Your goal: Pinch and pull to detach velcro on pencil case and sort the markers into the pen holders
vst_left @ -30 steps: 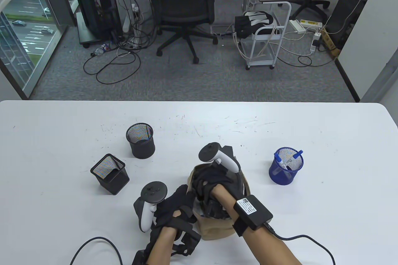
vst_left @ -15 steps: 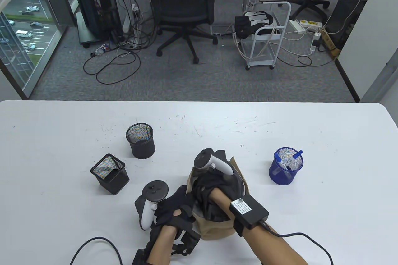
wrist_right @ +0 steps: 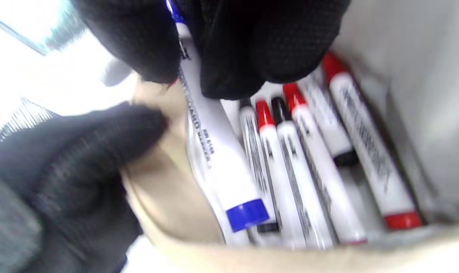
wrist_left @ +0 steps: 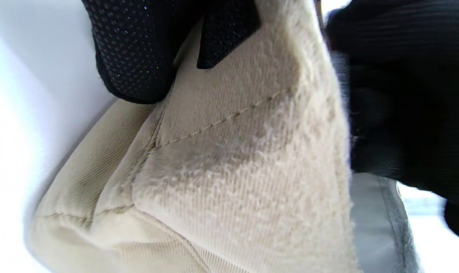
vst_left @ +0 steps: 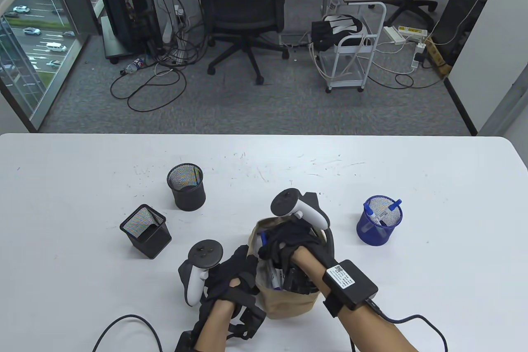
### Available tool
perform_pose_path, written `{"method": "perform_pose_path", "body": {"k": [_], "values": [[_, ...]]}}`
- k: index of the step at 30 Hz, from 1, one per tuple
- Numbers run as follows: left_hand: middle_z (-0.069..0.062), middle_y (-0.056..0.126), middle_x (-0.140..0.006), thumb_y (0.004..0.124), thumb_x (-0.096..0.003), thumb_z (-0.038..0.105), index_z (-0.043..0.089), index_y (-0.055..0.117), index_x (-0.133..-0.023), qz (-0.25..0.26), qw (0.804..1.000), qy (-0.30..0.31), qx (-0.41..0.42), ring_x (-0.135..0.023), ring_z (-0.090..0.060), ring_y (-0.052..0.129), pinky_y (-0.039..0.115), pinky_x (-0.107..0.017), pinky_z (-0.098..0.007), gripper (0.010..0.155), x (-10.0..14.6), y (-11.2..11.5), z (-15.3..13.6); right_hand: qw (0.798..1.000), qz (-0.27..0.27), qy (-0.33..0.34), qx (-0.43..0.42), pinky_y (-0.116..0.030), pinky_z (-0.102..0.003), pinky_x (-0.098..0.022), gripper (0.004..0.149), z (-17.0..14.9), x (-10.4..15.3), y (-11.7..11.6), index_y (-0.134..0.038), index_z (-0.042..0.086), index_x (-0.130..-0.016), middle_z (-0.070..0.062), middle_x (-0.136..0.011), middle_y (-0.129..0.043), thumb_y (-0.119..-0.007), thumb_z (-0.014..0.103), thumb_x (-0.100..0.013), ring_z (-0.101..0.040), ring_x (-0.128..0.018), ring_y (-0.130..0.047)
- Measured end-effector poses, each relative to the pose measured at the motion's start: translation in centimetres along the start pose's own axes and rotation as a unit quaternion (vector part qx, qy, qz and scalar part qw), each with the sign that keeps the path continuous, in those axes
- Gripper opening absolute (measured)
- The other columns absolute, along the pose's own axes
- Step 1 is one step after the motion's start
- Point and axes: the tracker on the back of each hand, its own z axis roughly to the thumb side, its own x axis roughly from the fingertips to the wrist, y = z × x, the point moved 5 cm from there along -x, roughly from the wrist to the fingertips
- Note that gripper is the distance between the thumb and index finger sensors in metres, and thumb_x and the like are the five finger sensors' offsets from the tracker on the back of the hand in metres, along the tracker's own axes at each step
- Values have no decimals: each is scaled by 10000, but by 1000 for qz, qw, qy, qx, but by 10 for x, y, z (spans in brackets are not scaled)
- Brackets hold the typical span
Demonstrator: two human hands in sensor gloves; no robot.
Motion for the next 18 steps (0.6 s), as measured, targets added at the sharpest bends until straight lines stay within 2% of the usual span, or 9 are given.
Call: {"method": "perform_pose_path", "body": {"k": [4,6,10,13,18], "values": [[-347,652,-1094,615,-588,347,-6,439,-1153,2,1000,0,3,-890,-485,855,948,-474,-428,689,0,0,0,993,-89,42,-65,-856,-390,-313,572,-7,33,46,-823,121,-890,-106,-727,-994,-986,368,-401,-250,-388,-1025],[-345,653,-1094,615,-588,348,-4,438,-1153,2,1000,0,3,-890,-486,855,947,-476,-428,689,1,0,0,984,-151,49,-80,-861,-386,-308,540,-18,50,72,-833,139,-869,-96,-729,-995,-980,372,-405,-251,-389,-1030],[-345,654,-1093,619,-587,346,-4,440,-1152,4,1000,1,2,-889,-486,856,948,-473,-427,688,1,0,-1,952,-290,35,-87,-873,-385,-310,531,-51,82,123,-838,143,-866,-101,-741,-1003,-978,362,-403,-258,-418,-1050],[-347,655,-1092,619,-587,346,-5,442,-1151,4,1000,1,2,-887,-486,858,949,-472,-427,688,1,0,-1,927,-373,-19,-44,-882,-387,-315,525,-79,96,150,-850,158,-866,-105,-758,-1007,-982,342,-393,-266,-447,-1065],[-345,657,-1092,619,-588,348,-6,440,-1152,4,1000,1,1,-888,-484,858,949,-472,-426,690,1,0,-1,902,-415,-114,35,-892,-386,-316,531,-122,91,161,-855,151,-864,-104,-754,-1014,-982,345,-387,-260,-456,-1076]]}}
